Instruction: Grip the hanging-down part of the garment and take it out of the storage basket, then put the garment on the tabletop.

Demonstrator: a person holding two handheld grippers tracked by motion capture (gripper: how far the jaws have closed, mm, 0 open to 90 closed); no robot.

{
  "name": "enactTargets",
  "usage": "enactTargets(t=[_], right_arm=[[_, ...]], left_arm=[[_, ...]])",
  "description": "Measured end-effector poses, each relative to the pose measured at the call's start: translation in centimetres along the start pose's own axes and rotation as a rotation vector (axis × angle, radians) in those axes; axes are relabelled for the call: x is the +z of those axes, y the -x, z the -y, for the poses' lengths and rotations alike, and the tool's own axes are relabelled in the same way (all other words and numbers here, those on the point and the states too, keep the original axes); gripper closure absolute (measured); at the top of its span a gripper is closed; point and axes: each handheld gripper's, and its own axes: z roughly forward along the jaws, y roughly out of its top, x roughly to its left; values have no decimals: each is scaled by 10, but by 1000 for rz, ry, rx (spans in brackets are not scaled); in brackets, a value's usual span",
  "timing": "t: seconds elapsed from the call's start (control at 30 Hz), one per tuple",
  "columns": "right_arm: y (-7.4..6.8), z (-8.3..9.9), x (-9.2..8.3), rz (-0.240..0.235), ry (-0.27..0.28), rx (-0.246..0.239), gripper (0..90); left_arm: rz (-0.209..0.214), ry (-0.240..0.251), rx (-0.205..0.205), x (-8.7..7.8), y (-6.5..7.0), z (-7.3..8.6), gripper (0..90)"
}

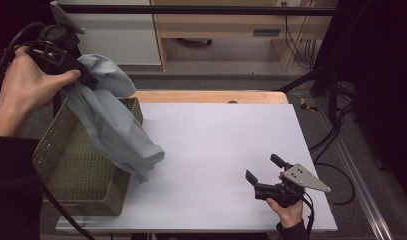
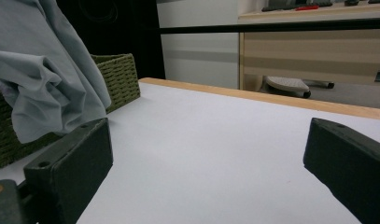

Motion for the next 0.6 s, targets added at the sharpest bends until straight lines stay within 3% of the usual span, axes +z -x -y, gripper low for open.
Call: enactTargets(t=[0.6], right_arm=[[-4,9,-3,8,-1,15,7]], left_arm=[[5,1,11,1,4,-1,801]])
